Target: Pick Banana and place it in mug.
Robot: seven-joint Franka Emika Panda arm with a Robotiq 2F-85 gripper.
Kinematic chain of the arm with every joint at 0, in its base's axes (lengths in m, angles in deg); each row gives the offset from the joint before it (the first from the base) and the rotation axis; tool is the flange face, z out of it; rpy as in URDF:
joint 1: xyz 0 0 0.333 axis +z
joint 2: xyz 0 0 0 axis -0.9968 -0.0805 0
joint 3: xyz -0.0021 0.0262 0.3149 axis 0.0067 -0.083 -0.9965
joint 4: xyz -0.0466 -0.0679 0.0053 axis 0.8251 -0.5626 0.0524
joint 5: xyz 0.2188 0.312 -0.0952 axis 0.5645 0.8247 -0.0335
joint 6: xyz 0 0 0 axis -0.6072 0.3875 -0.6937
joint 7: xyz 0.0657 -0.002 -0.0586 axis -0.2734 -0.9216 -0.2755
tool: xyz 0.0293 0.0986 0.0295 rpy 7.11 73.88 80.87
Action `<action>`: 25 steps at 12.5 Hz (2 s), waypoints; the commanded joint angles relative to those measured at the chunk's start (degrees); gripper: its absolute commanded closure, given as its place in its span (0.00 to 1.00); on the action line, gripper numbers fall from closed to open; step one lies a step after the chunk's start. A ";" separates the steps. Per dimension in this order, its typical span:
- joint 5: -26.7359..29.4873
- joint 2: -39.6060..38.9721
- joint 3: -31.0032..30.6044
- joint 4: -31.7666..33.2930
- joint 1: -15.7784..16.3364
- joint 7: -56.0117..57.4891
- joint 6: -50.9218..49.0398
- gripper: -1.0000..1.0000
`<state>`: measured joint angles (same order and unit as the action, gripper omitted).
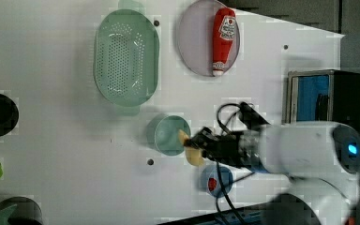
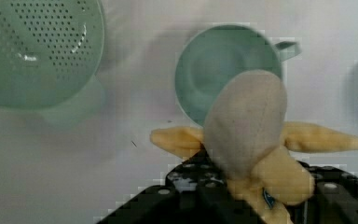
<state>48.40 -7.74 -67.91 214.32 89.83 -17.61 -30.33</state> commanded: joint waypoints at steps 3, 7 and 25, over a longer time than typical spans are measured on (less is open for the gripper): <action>-2.74 -6.75 -0.23 2.37 -2.78 -9.08 10.91 0.63; -7.90 -10.17 1.07 5.42 -2.80 -10.11 17.70 0.63; -7.74 12.39 11.09 -7.29 -4.38 -8.18 -12.96 0.00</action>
<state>40.59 4.53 -56.32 210.63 87.02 -25.75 -41.37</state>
